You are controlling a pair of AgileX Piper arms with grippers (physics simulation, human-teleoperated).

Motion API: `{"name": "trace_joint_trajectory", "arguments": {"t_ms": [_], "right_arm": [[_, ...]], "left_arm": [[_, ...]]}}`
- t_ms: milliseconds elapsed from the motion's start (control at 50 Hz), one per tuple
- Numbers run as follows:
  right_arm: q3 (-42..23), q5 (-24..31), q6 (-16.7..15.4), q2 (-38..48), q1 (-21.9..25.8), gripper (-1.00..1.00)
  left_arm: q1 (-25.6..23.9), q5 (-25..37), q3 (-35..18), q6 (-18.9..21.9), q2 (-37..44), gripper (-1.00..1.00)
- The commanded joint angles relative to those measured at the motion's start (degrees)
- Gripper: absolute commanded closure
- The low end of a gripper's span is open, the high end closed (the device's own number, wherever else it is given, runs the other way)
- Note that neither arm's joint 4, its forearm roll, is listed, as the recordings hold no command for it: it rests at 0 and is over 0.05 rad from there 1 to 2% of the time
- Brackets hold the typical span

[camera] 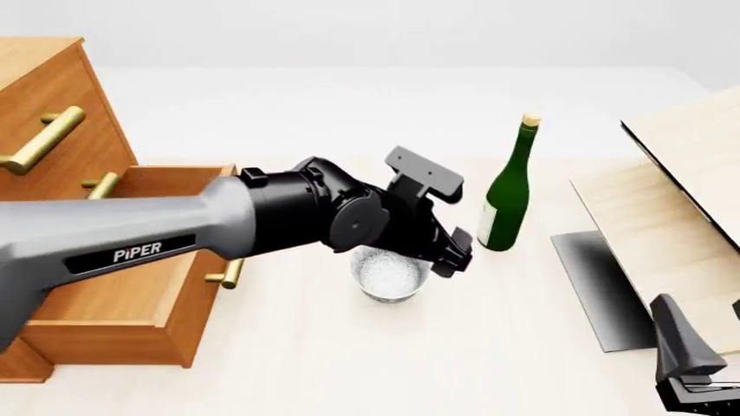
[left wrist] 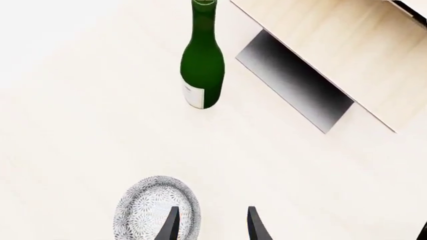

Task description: Put the bowl in the bottom drawer of the cabinet.

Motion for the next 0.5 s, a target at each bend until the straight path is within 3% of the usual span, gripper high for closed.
{"name": "trace_joint_trajectory", "arguments": {"t_ms": [20, 160, 220, 240, 500], "right_arm": [[0.0, 0.0, 0.01, 0.0, 0.0, -1.0], [0.0, 0.0, 0.0, 0.0, -0.01, -1.0], [0.0, 0.0, 0.0, 0.0, -0.01, -1.0], [0.0, 0.0, 0.0, -0.01, 0.01, -1.0], [0.0, 0.0, 0.01, 0.0, 0.0, -1.0]], "left_arm": [[-0.22, 0.16, -0.33, -1.04, 1.44, -1.0], [0.27, 0.4, -0.65, -2.76, 3.57, -1.0], [0.56, 0.51, -0.84, -2.82, 4.01, -1.0], [3.12, 1.05, -2.49, -2.6, 7.56, -1.0], [4.67, 1.69, -3.4, -1.85, 9.72, -1.0]]}}
